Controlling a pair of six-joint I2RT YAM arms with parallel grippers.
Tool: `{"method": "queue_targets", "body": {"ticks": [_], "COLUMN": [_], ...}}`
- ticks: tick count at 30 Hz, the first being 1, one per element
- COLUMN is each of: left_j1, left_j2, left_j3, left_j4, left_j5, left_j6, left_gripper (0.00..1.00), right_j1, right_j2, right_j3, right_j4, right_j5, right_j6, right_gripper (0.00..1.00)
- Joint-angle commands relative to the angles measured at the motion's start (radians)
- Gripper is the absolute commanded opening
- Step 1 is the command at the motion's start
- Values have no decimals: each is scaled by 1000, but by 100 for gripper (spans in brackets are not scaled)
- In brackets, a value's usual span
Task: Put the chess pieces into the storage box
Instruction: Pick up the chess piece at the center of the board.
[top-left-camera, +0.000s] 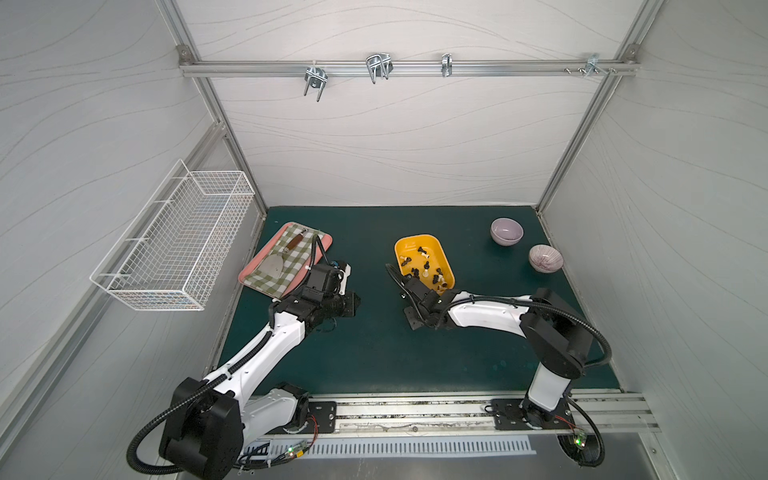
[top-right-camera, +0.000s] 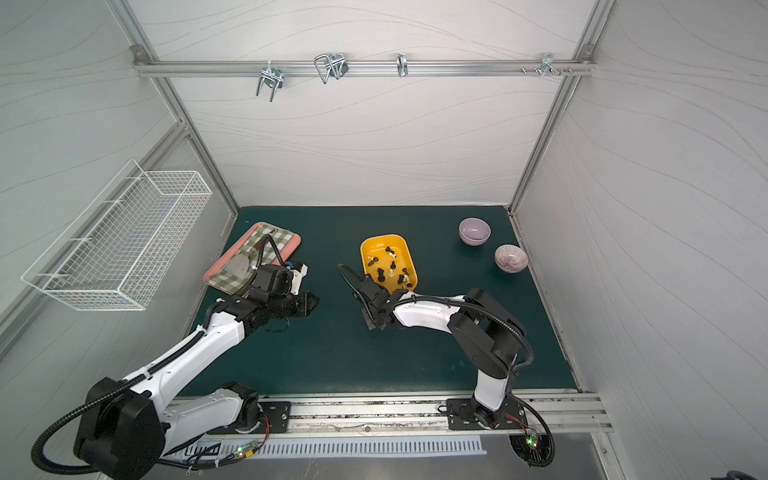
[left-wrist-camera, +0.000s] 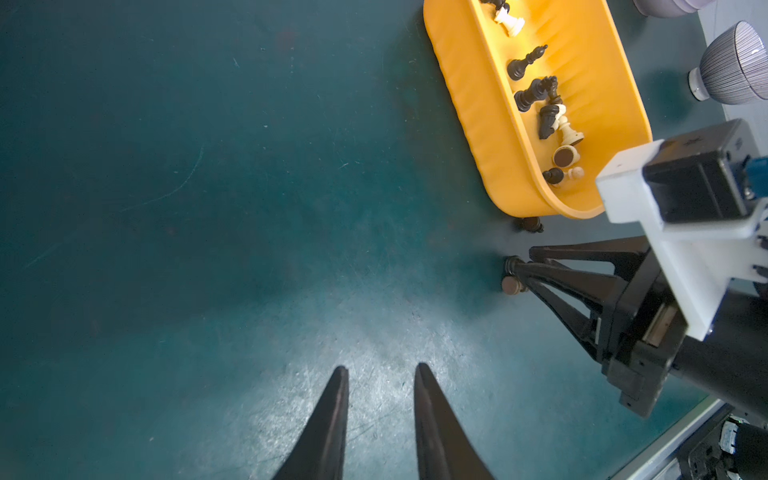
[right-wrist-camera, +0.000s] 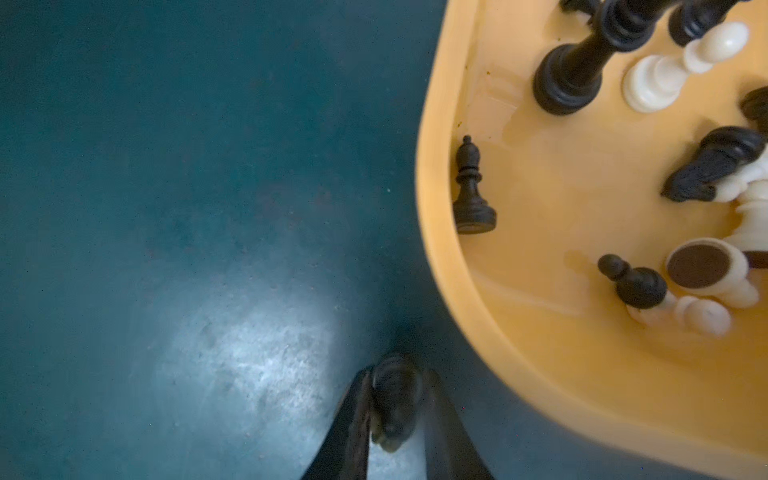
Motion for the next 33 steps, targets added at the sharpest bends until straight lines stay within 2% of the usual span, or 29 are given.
{"method": "queue_targets", "body": {"ticks": [1,11,33], "left_j1": [7,7,7], "left_j2": [8,9,15], "left_j3": [12,17,17], "left_j4": [15,7,-2], "left_j5": [8,7,10], "left_j6": [-5,4,8], "left_gripper": [29,29,29], "right_j1": [-7,-9,-1], "right_j2": [17,12,-169], "right_j3": [12,14,-65], "right_j4": [13,16,-44], "right_j5": [1,-1,11], "right_j6": [22,19,33], "right_gripper": [24,16,14]}}
